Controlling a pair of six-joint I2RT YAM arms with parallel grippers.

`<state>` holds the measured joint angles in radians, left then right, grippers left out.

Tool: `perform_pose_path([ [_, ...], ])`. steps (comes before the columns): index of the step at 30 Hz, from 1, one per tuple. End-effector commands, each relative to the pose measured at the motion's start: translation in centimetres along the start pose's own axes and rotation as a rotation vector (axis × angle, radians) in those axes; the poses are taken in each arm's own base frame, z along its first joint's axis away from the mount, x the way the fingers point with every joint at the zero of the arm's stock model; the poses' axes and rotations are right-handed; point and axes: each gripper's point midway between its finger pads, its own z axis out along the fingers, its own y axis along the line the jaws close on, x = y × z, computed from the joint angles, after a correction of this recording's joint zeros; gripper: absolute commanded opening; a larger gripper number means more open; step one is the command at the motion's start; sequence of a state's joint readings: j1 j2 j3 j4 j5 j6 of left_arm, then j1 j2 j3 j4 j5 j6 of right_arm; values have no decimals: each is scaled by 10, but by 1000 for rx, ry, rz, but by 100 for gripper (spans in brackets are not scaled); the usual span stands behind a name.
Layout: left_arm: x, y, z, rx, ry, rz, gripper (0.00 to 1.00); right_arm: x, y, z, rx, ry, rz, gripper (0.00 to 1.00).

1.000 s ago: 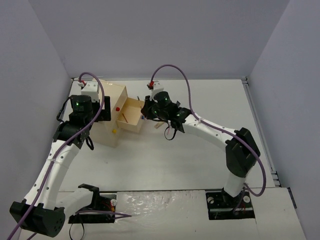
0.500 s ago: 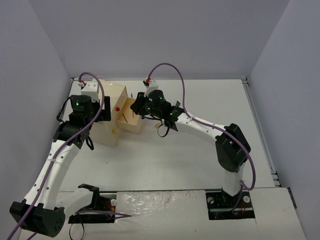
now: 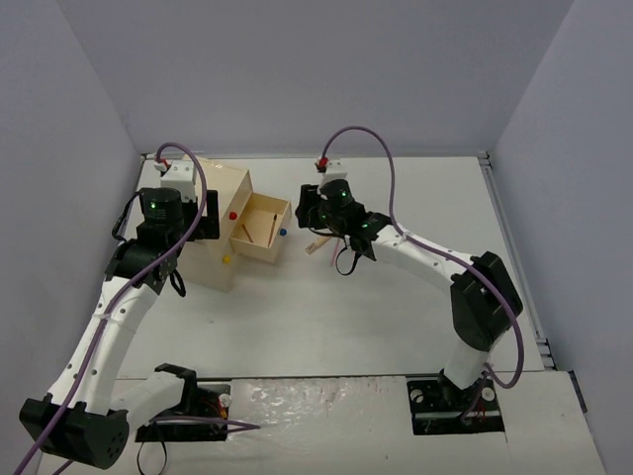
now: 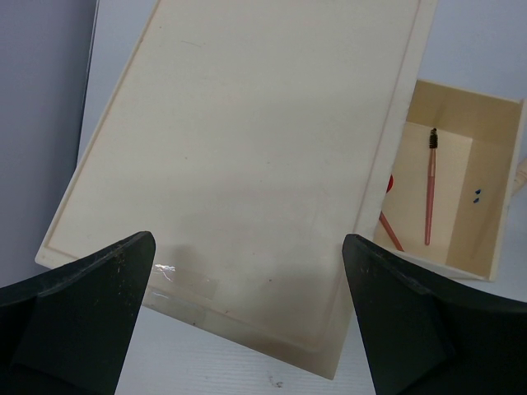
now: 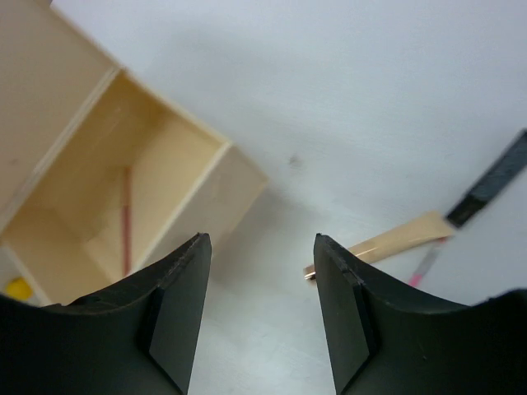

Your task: Organize the makeup

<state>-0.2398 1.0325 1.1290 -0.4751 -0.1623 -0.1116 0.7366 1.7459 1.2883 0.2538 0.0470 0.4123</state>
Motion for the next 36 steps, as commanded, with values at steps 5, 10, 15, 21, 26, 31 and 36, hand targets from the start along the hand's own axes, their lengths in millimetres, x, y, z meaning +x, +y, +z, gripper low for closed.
perform_pose_path([
  [5, -24, 2, -5, 0, -69, -24, 97, -20, -160, -66, 449, -92, 8, 50],
  [10, -24, 1, -5, 7, -71, -27, 97, 14, -218, -76, 532, -2, 83, 49],
  [15, -24, 2, -6, -1, -75, -26, 97, 43, -247, -71, 583, 79, 119, 49],
  [21, -24, 2, -5, 2, -70, -23, 97, 65, -261, -57, 622, 136, 135, 44],
  [26, -23, 1, -5, 4, -67, -24, 97, 75, -264, -46, 619, 156, 146, 38],
  [31, -24, 2, -5, 1, -70, -23, 97, 86, -270, -44, 641, 179, 149, 33],
  [36, -24, 2, -5, 2, -70, -24, 97, 104, -274, -43, 636, 224, 173, 24],
])
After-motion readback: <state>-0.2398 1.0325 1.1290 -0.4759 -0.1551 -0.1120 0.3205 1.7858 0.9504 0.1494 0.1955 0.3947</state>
